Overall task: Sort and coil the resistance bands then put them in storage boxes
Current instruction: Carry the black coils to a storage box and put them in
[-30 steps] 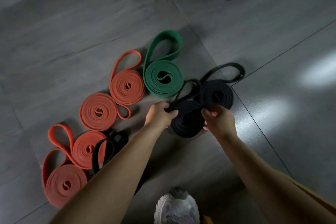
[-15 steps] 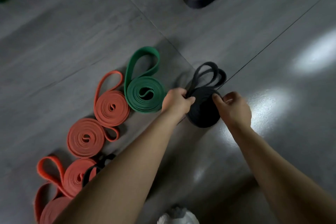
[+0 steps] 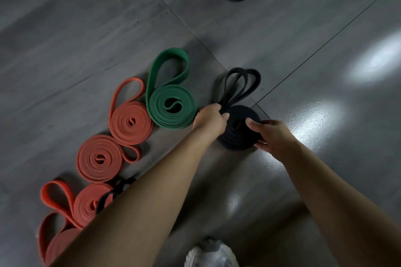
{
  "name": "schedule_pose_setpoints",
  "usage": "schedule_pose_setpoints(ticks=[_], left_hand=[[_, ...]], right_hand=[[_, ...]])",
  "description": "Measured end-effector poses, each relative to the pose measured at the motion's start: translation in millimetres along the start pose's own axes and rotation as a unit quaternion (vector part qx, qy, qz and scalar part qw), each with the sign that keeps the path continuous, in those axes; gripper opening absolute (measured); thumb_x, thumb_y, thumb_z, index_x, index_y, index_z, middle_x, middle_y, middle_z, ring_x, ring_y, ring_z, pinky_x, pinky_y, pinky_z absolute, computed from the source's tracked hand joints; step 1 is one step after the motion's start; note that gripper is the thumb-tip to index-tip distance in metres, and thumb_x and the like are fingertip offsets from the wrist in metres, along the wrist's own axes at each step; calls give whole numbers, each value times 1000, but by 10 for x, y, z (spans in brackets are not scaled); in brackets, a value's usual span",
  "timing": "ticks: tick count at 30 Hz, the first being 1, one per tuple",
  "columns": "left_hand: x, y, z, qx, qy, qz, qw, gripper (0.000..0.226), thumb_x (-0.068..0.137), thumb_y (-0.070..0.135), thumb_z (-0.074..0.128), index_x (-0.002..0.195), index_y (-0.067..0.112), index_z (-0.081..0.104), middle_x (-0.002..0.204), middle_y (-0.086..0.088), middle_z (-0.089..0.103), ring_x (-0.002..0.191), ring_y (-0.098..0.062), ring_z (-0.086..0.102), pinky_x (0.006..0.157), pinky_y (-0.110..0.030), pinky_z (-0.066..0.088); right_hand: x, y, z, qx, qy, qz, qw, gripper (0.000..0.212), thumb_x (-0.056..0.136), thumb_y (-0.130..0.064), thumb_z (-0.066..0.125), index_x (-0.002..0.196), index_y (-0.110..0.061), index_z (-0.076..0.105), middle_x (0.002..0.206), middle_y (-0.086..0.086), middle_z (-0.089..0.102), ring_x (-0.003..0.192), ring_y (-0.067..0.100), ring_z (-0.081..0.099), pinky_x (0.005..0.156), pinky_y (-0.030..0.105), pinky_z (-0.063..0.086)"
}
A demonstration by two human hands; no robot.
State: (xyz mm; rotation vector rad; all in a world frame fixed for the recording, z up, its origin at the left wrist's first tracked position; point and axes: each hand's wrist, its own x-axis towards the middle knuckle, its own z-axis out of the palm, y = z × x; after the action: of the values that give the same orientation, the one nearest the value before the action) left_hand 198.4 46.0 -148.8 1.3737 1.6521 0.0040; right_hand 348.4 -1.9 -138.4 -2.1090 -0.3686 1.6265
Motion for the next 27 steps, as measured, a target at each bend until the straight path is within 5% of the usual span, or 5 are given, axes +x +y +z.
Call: schedule_pose_setpoints(ticks=[5, 12, 20, 23, 27], left_hand=[[-424, -248, -124, -55, -2, 26, 998, 41, 91, 34, 58, 128, 16, 56, 122, -1, 62, 115, -20, 56, 94, -31, 44], [-1217, -861, -688, -288, 57, 41, 955, 17, 77, 19, 76, 91, 28, 70, 78, 11, 71, 75, -4, 67, 68, -29, 55], [-2066, -1886, -1113, -196, 75, -16, 978, 12, 83, 14, 69, 90, 5, 70, 79, -23, 64, 70, -12, 53, 71, -45, 51], [-2296, -2076, -1035, -181, 73, -36, 980, 5, 83, 18, 69, 88, 18, 71, 75, -8, 67, 67, -7, 54, 68, -37, 49], [-2376, -2261, -852, -126, 73, -47, 988, 7, 86, 23, 64, 91, 24, 69, 73, 10, 64, 71, -3, 59, 68, -28, 45]], right_hand=[[-195, -124, -190, -96, -186, 9, 978, 47, 69, -19, 72, 112, -3, 61, 109, 15, 69, 97, 25, 66, 81, 33, 52], [-733, -314, 341, -236, -266, -68, 932, 49, 55, -29, 78, 100, -14, 66, 93, 3, 74, 83, 13, 70, 66, 21, 56], [-1266, 122, 1431, -371, -338, -101, 859, 19, 67, -13, 84, 73, -1, 70, 61, 5, 63, 57, 11, 60, 51, 22, 50], [-1342, 373, 1551, -457, -363, -115, 803, 25, 66, -25, 84, 52, -18, 65, 54, -3, 60, 54, 7, 57, 54, 21, 42], [-1366, 670, 1645, -484, -365, -108, 788, 20, 69, -28, 81, 73, -12, 69, 71, 6, 69, 72, 19, 68, 69, 35, 53]])
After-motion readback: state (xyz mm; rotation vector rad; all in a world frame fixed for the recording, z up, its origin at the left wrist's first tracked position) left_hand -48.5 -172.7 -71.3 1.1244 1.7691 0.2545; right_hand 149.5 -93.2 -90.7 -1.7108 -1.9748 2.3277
